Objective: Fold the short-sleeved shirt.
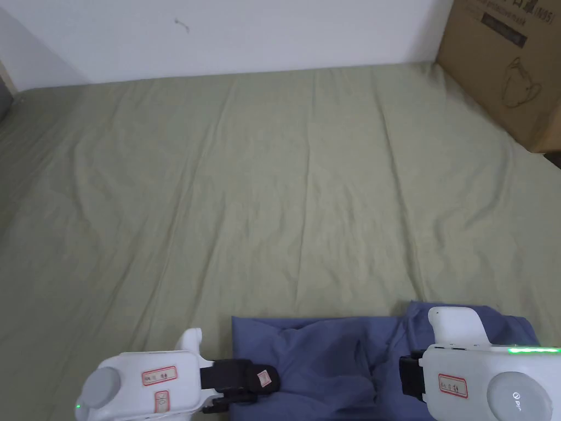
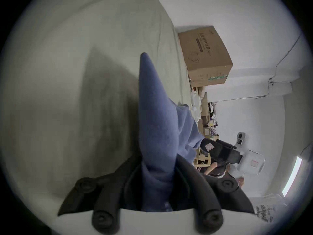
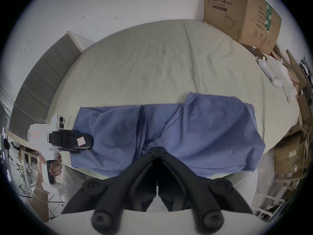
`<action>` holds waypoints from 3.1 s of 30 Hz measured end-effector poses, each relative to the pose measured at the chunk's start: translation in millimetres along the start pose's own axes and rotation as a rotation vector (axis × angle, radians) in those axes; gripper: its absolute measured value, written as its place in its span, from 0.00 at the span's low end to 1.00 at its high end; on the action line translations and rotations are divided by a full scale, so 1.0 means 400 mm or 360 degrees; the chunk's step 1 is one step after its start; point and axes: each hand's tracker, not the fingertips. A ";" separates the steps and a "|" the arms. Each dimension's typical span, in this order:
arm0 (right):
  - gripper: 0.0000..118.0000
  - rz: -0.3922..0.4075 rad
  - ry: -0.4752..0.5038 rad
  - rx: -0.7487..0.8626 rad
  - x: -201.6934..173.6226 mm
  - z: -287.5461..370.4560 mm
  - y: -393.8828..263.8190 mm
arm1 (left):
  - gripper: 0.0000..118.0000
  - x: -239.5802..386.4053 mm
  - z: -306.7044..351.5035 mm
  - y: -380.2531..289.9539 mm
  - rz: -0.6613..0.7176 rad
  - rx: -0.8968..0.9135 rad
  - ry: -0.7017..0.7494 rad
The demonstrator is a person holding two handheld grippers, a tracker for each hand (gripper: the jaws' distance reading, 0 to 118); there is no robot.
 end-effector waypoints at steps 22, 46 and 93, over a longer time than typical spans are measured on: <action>0.00 0.0021 0.0061 -0.0051 -0.004 -0.023 -0.014 | 0.12 0.014 0.512 -0.052 0.0081 0.0319 0.0812; 0.00 -0.0318 -0.0076 0.0016 0.208 0.044 -0.078 | 0.12 0.426 -0.136 0.001 -0.0561 -0.0176 0.0839; 0.00 -0.0327 -0.0088 -0.0070 0.237 0.008 -0.086 | 0.00 0.319 -0.324 -0.099 -0.0629 -0.0289 0.0434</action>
